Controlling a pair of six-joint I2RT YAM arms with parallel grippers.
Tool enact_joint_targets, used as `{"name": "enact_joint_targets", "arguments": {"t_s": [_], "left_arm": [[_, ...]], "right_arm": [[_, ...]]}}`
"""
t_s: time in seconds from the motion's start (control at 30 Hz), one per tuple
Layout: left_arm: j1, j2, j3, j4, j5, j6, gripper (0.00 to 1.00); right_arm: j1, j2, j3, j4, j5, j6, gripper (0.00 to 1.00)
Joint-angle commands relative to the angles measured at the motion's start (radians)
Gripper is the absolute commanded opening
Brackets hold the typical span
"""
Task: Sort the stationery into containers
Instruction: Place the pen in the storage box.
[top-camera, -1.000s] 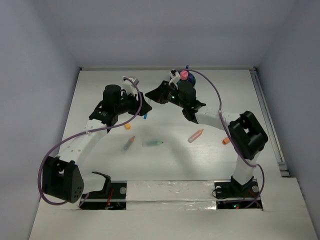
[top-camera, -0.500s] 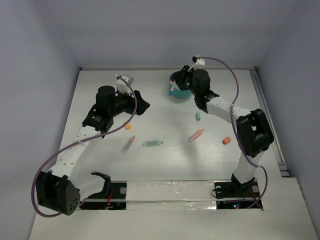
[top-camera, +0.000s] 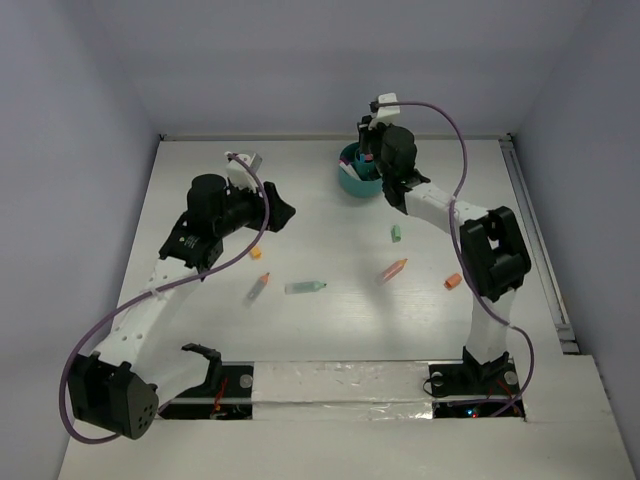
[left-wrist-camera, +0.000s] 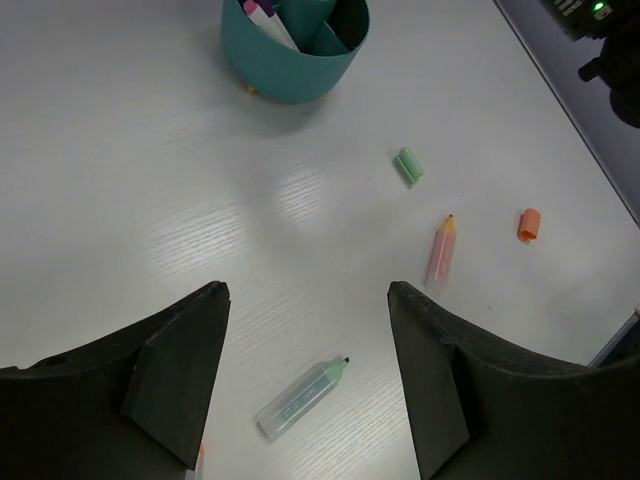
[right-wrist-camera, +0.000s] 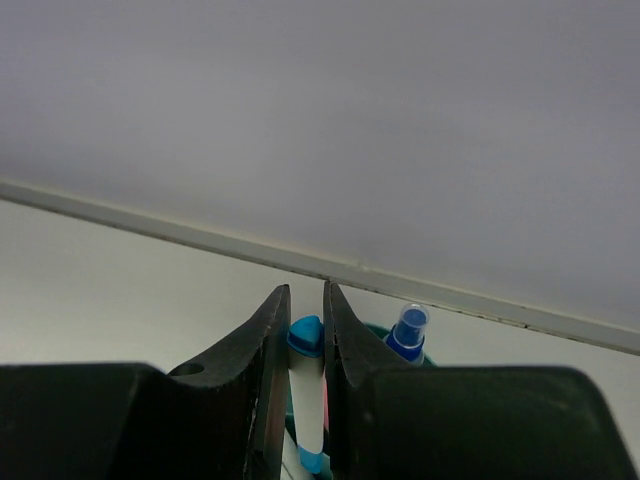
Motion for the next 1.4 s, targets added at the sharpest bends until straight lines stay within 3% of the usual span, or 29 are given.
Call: {"name": "enact_joint_targets", "arguments": {"t_s": [0.0,0.57,0.73,0.83,0.93,0.97,1.07,1.23,1.37], "left_arm": [[-0.003,-0.034,0.030,0.012,0.003,-0.008,0.61],[-0.003,-0.028,0.030,0.008,-0.006,-0.010,0.61],[-0.003,-0.031,0.027,0.009,-0.008,-0.008,0.61],[-0.003,-0.032,0.027,0.009,-0.006,-0.008,0.61],[-0.003,-0.034,0.025,0.009,-0.005,-0.008,0.61],[-0.003,-0.034,0.025,0.009,-0.005,-0.008,0.61],[-0.003,-0.034,0.024,0.009,-0.003,-0.010,0.61],[-0.003,-0.037,0.024,0.011,0.000,-0.010,0.61],[-0.003,-0.043,0.024,0.011,0.003,-0.011,0.61]], "right_arm": [[0.005,0.015,0.007,0.113,-0.043,-0.097,0.00],[0.005,0.047,-0.089,0.113,-0.166,-0.059,0.00],[0.005,0.055,-0.109,0.098,-0.159,-0.066,0.04],[0.005,0.041,-0.134,0.101,-0.160,-0.059,0.17],[0.005,0.015,-0.154,0.097,-0.143,-0.046,0.39],[0.005,0.007,-0.158,0.080,-0.136,-0.039,0.53],[0.005,-0.030,-0.172,0.037,-0.085,-0.005,0.76],[0.005,-0.088,-0.186,-0.043,0.002,0.067,0.93],[-0.004,-0.136,-0.208,-0.126,0.073,0.153,0.94]]}}
